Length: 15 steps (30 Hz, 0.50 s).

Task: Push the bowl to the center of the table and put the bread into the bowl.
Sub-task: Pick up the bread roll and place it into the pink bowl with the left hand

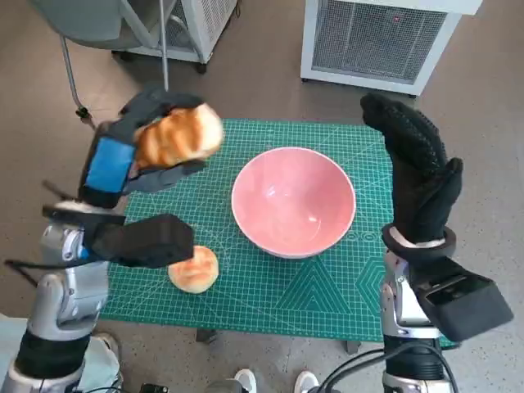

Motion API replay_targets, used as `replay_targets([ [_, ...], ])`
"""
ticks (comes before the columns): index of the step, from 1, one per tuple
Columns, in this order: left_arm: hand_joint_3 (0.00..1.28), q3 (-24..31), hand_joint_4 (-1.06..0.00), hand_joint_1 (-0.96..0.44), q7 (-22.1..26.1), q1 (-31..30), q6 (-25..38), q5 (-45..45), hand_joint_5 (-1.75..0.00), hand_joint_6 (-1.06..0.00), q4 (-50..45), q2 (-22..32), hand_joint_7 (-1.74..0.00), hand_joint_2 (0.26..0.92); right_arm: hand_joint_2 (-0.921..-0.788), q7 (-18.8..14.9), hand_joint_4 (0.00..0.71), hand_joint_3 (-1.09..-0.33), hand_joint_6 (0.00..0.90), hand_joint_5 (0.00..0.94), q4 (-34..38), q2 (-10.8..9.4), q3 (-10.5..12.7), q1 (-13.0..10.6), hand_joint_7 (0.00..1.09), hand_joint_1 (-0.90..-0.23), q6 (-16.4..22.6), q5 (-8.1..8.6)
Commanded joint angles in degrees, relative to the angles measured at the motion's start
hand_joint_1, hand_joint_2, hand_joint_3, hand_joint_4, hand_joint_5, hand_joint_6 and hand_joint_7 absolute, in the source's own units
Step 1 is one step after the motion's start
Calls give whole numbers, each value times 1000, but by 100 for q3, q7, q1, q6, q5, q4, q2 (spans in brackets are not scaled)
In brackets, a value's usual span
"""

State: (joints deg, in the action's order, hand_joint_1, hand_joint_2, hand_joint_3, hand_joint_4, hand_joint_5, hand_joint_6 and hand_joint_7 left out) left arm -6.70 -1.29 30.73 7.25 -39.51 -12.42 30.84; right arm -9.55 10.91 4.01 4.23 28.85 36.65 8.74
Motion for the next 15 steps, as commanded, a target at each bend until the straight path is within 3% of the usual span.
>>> replay_targets([
  [1,36,-428,-788,-1,38,496,-492,-106,-1104,-647,135,-249,-1101,910,-921,-46,351,-648,-1,48,32,8,-17,-109,775,-434,-18,-30],
  [6,33,-853,-788,-1,75,932,-1005,-305,-1107,-639,693,-377,-1107,913,-921,-16,350,-646,-1,50,-43,14,-18,-154,775,-434,-34,-64],
  [8,48,-998,-768,-1,106,1070,-1148,-382,-1178,-672,935,-430,-1027,905,-921,-14,350,-646,-1,50,-71,24,-11,-171,775,-434,-47,-59],
  [9,182,-1046,-742,0,120,1116,-1207,-413,-1241,-684,1030,-450,-1029,835,-921,-12,350,-646,-1,51,-87,26,-10,-178,775,-434,-55,-58],
  [10,465,-1111,-693,0,160,1159,-1261,-439,-1383,-674,1145,-483,-1101,692,-921,-11,350,-645,-1,51,-114,31,-6,-189,775,-434,-69,-52],
  [11,651,-1153,-650,0,187,1190,-1303,-456,-1492,-664,1227,-506,-1147,603,-921,-10,350,-645,-1,51,-133,35,-3,-196,775,-435,-80,-48],
  [12,769,-1170,-622,0,202,1206,-1332,-464,-1562,-658,1276,-520,-1176,546,-921,-9,350,-645,-1,52,-147,36,-2,-201,775,-435,-88,-46],
  [15,879,-1331,-576,-1,315,1312,-1374,-575,-1651,-644,1530,-592,-1195,502,-921,-8,349,-645,-1,52,-189,44,11,-223,775,-436,-109,-28],
])
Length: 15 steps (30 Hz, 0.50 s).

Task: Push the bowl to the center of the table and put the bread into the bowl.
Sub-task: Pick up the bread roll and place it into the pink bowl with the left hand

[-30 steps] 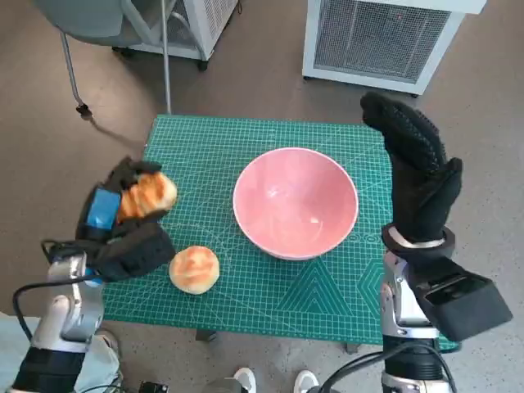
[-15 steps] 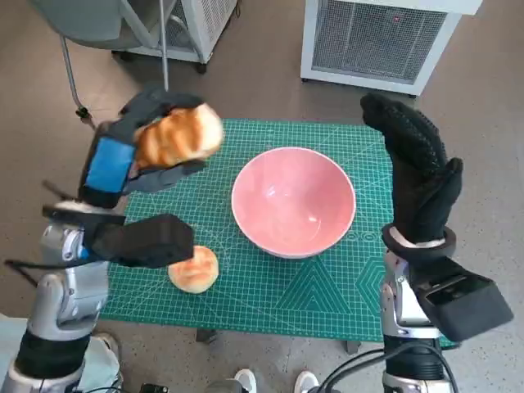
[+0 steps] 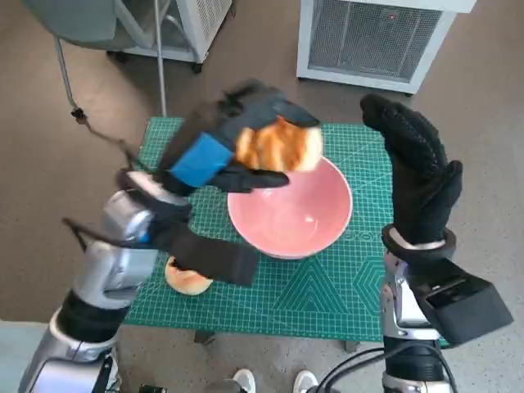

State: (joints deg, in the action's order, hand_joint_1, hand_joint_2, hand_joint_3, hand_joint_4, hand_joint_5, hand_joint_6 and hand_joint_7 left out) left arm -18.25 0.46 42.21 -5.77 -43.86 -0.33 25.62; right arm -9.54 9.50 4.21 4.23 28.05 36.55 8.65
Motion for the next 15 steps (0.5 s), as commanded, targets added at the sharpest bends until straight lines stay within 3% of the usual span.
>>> replay_targets([
  [1,878,-217,-574,-1,174,189,-77,-181,-1652,-642,389,-97,-1192,503,-921,-12,349,-645,-1,52,-54,28,17,-147,775,-436,-105,-9],
  [4,910,-401,-572,1,344,274,-57,-332,-1652,-624,683,-180,-1229,489,-921,-9,348,-643,-1,54,-71,39,42,-168,775,-444,-103,10],
  [6,749,-502,-604,1,408,309,-42,-399,-1560,-616,902,-256,-1173,575,-921,4,350,-638,-1,56,-73,41,59,-179,775,-451,-95,10],
  [9,601,-622,-634,1,353,323,-64,-537,-1464,-614,1203,-296,-1139,650,-921,32,351,-633,-1,58,-70,25,67,-189,776,-455,-83,-14],
  [11,679,-706,-629,1,282,332,-66,-656,-1470,-598,1384,-312,-1204,609,-921,44,351,-631,-1,59,-70,15,72,-193,776,-456,-78,-23],
  [13,847,-763,-602,1,232,323,-91,-740,-1520,-561,1534,-315,-1352,528,-921,70,351,-629,-1,60,-75,-4,68,-199,776,-456,-71,-51],
  [15,804,-800,-611,1,268,305,-112,-756,-1490,-561,1641,-309,-1331,549,-921,94,351,-627,-1,61,-74,-19,64,-201,776,-457,-65,-76],
])
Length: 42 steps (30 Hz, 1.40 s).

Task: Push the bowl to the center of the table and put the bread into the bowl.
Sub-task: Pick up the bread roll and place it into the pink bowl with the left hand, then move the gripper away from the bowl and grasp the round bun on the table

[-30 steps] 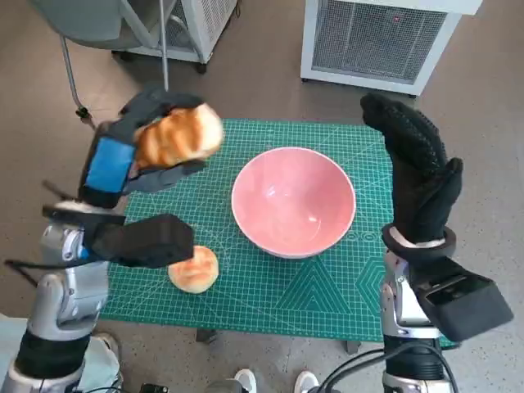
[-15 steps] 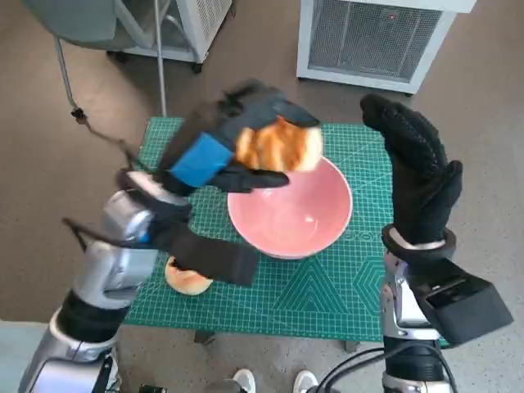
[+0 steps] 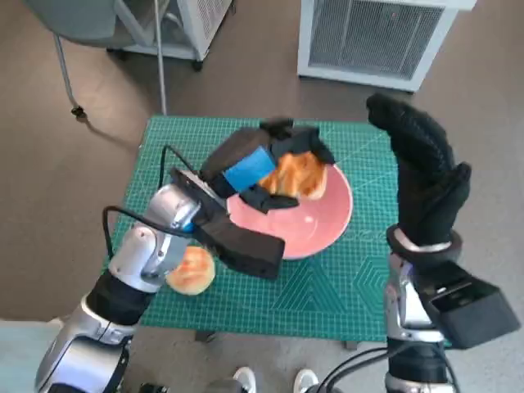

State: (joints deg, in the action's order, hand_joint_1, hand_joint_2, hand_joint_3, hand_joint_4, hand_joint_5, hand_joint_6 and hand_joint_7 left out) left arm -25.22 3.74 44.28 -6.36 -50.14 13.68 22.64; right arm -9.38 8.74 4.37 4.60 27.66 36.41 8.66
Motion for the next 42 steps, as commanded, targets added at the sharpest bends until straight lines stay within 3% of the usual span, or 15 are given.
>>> replay_targets([
  [1,693,-115,-602,1,-23,91,-55,-125,-1438,-548,275,-9,-1342,616,-921,87,351,-627,-1,61,3,-39,25,-163,775,-456,-50,-84],
  [2,505,-128,-592,1,133,53,-2,-116,-1357,-533,242,6,-1351,726,-921,98,351,-627,-1,61,3,-45,22,-163,774,-456,-47,-94],
  [3,465,-136,-533,-68,243,27,37,-110,-1208,-508,216,17,-1382,765,-921,106,351,-626,-1,61,3,-48,19,-162,774,-456,-44,-101],
  [4,414,-159,-486,-166,483,-2,122,-124,-910,-467,145,56,-1433,821,-921,117,351,-626,-1,62,10,-52,16,-157,772,-456,-41,-112],
  [5,321,-173,-403,-158,653,-21,182,-136,-614,-363,93,83,-1121,831,-921,125,351,-626,-1,62,16,-54,14,-153,771,-456,-38,-119],
  [7,157,-209,-289,-181,1114,-14,297,-149,-257,-316,2,160,-593,864,-921,135,350,-627,-1,63,37,-60,12,-142,769,-454,-31,-131],
  [10,57,-116,-187,-249,1719,-17,361,66,-84,-281,-232,259,-277,878,-921,148,349,-628,-1,64,75,-75,6,-120,766,-450,-15,-160],
  [15,19,217,-127,-344,2135,-189,263,599,-14,-282,-658,420,-143,894,-921,155,348,-629,-1,66,132,-98,-8,-85,764,-444,4,-182],
  [23,11,1053,-122,-383,2013,-849,-140,1386,-3,-323,-1539,915,-119,909,-921,119,347,-632,-1,68,110,-117,-39,-109,763,-439,-4,-165],
  [31,7,2130,-153,-387,1917,-1496,-1221,2318,-14,-338,-1876,1775,-109,916,-921,92,344,-632,-1,72,58,-109,-41,-149,763,-449,-36,-121],
  [42,0,3009,-254,-331,2841,-2440,-2421,3971,-31,-375,-1526,2940,-97,888,-921,68,340,-630,-1,76,78,-83,-23,-107,763,-454,-61,-82],
])
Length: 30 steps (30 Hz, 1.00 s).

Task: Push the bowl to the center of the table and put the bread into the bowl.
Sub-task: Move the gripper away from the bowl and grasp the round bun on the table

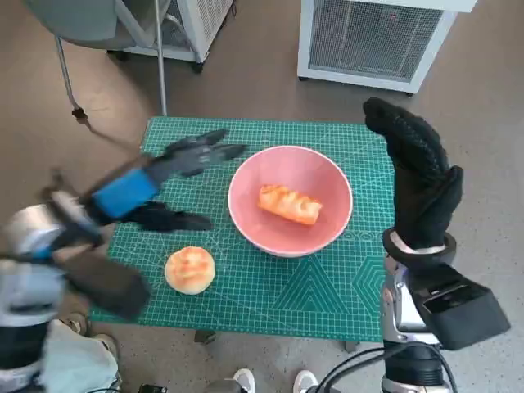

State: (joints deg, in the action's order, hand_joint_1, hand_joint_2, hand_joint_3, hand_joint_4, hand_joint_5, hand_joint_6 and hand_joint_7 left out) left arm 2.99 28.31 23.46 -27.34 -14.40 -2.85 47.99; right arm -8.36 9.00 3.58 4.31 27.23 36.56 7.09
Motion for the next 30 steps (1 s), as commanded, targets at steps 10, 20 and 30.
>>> replay_targets([
  [10,0,361,-267,-305,831,-955,-432,423,-12,-378,268,937,-66,842,-921,-80,336,-632,-1,80,209,28,15,63,761,-450,-57,97],
  [20,2,108,-196,-80,1091,-1167,215,383,-2,-346,197,781,-23,787,-921,-152,332,-639,-1,85,368,43,-11,193,762,-439,-36,112],
  [30,5,-457,-132,51,930,-1020,294,-240,0,-299,498,494,-1,783,-921,-280,321,-637,-1,88,434,76,-8,279,765,-446,-76,197],
])
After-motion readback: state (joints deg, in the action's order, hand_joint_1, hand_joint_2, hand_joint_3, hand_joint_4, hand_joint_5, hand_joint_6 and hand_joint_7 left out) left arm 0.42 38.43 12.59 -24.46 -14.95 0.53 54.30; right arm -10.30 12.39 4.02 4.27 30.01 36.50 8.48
